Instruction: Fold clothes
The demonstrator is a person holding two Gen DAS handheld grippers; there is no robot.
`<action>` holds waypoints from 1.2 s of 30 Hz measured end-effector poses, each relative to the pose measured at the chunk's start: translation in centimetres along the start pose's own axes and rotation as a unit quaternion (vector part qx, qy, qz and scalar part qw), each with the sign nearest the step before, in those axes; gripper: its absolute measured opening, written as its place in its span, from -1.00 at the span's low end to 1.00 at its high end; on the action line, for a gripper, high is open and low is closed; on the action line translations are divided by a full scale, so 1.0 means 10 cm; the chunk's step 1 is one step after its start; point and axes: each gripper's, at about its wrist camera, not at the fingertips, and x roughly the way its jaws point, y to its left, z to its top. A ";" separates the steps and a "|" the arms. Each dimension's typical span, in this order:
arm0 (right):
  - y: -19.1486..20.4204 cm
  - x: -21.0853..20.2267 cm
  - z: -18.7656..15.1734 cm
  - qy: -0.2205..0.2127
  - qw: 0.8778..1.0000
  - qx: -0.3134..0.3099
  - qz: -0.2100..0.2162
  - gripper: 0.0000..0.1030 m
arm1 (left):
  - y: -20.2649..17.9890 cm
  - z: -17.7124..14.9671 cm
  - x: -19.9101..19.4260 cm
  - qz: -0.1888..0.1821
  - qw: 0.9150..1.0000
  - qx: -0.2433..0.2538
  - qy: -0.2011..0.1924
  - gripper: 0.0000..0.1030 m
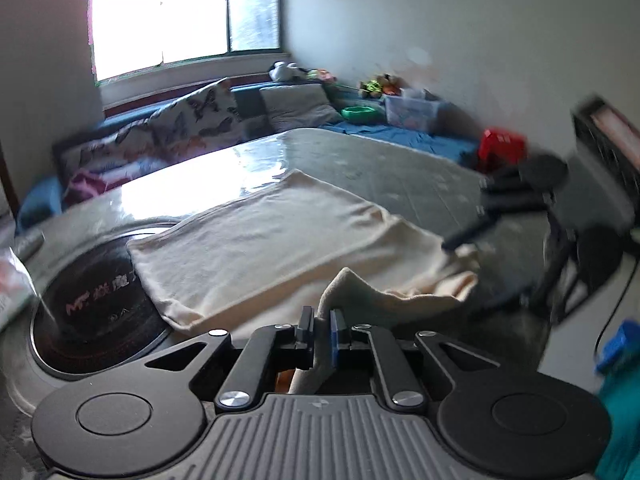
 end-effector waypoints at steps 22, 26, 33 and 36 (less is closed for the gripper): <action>-0.57 0.15 0.24 -0.008 0.984 0.169 0.050 -0.76 | -0.28 -0.42 -0.10 0.053 0.992 0.117 0.011 -0.36; -0.56 0.13 0.25 -0.014 0.984 0.172 0.043 -0.78 | -0.30 -0.50 -0.08 0.060 0.987 0.146 0.015 -0.43; -0.47 0.07 0.21 -0.025 0.986 0.164 0.029 -0.81 | -0.24 -0.47 -0.17 0.053 0.990 0.129 0.005 -0.80; -0.43 -0.05 0.19 -0.036 0.986 0.160 0.027 -0.81 | -0.24 -0.42 -0.27 0.041 0.992 0.118 -0.002 -0.81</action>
